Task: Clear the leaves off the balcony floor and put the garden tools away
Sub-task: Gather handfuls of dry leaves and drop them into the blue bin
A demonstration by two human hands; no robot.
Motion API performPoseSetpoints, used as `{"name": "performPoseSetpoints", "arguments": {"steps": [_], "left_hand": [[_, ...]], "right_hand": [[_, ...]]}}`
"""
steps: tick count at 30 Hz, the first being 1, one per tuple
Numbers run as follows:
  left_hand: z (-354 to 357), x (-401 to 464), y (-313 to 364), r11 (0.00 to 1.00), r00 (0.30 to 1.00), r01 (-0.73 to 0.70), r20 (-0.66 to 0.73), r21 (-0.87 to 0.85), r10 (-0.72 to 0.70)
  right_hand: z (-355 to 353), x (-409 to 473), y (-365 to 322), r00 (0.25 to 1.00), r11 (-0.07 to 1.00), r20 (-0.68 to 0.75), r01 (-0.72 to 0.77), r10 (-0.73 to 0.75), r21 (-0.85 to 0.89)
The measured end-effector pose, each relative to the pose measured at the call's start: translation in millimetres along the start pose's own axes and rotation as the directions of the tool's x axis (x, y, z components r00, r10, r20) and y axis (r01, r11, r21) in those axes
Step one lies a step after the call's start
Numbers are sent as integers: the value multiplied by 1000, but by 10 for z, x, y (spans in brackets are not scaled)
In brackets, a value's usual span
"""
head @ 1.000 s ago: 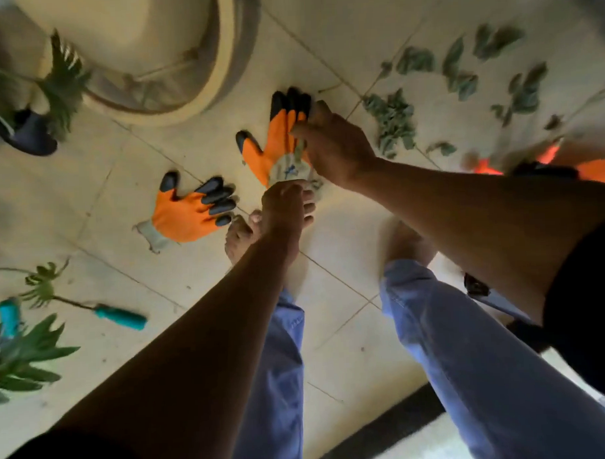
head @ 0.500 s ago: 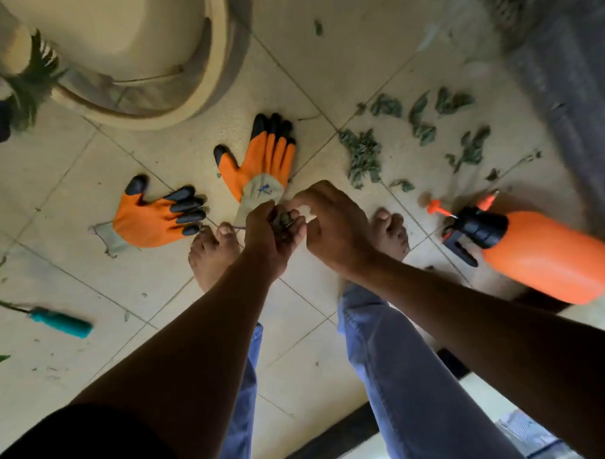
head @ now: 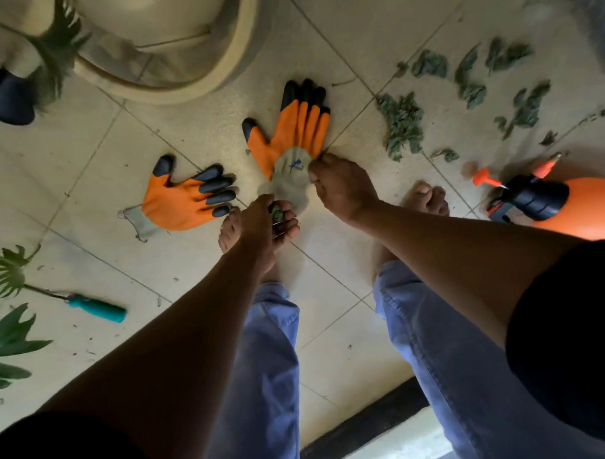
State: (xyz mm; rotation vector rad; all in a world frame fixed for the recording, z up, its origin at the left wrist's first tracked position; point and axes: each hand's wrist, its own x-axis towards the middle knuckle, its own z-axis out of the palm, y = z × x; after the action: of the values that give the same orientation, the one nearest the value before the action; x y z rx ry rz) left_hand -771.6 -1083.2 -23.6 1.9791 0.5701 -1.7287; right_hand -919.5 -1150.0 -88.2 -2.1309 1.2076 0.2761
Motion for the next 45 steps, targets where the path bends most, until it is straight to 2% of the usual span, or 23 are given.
{"name": "performPoseSetpoints", "arguments": {"steps": [6, 9, 11, 13, 15, 17, 19, 20, 21, 22, 23, 26, 28, 30, 33, 34, 36, 37, 38, 39, 40, 42, 45], "left_hand": [[49, -39, 96, 999, 1000, 19, -2, 44, -19], [302, -186, 102, 999, 999, -18, 48, 48, 16], [515, -244, 213, 988, 988, -128, 71, -88, 134], [741, -56, 340, 928, 976, -212, -18, -306, 217], [882, -139, 461, 895, 963, -244, 14, -374, 268], [1023, -244, 409, 947, 951, -276, 97, -165, 295], [1142, -302, 280, 986, 975, -164, 155, 9, 160], [1159, -256, 240, 981, 970, -168, 190, 94, 148], [1172, -198, 226, 957, 966, -239, 140, 165, 217], [1223, -101, 223, 957, 964, -246, 141, 152, 226], [1261, -129, 294, 972, 978, -172, 149, 159, 149], [1336, -400, 420, 993, 937, -118, 333, 16, 106], [1301, -333, 393, 976, 946, -207, 267, 70, 182], [1250, -58, 305, 985, 978, -144, 169, 99, 126], [1130, -45, 237, 971, 961, -173, 244, 166, 130], [1108, -54, 258, 991, 971, -103, 227, 91, 80], [1007, 48, 308, 972, 967, -189, 148, -137, 208], [937, 97, 278, 936, 958, -269, 41, -228, 285], [892, 88, 274, 931, 956, -270, 50, -247, 290], [920, 70, 261, 933, 955, -281, 28, -227, 294], [1007, 12, 239, 978, 975, -208, 69, -28, 209], [1010, -48, 253, 990, 982, -138, 130, -6, 138], [1013, -244, 356, 958, 958, -248, 108, -141, 264]], "right_hand": [[-125, -79, 52, 961, 943, -23, -265, 275, 201], [-403, -232, -60, 946, 874, -83, -253, 314, 415], [-583, -362, -177, 953, 806, -74, -205, 293, 555], [-730, -501, -244, 954, 742, -6, -229, 299, 631], [-839, -617, -204, 955, 780, -19, -229, 295, 582], [-933, -668, -62, 946, 841, -111, -212, 304, 498], [-977, -639, 171, 920, 880, -229, -197, 318, 433], [-979, -602, 310, 911, 905, -267, -201, 313, 375], [-965, -554, 451, 912, 934, -281, -219, 299, 282], [-943, -504, 587, 923, 956, -265, -243, 280, 164], [-928, -451, 709, 937, 963, -224, -264, 268, 49], [-857, -276, 959, 970, 957, -64, -242, 235, -158], [-792, -161, 1019, 980, 961, -14, -197, 198, -192], [-725, -68, 1036, 986, 970, -18, -165, 164, -177], [-697, -28, 1043, 982, 980, -35, -186, 184, -73], [-715, -41, 1038, 977, 977, -51, -210, 208, -31], [-807, -123, 987, 959, 959, -96, -254, 267, 129], [-873, -187, 934, 949, 936, -119, -260, 294, 235], [-952, -264, 856, 940, 911, -142, -250, 309, 326], [-1035, -355, 758, 932, 882, -161, -235, 324, 409], [-1129, -450, 638, 926, 839, -157, -226, 342, 495], [-1312, -635, 393, 922, 720, -69, -249, 381, 648], [-1472, -847, 115, 922, 630, 47, -299, 385, 717]]}}
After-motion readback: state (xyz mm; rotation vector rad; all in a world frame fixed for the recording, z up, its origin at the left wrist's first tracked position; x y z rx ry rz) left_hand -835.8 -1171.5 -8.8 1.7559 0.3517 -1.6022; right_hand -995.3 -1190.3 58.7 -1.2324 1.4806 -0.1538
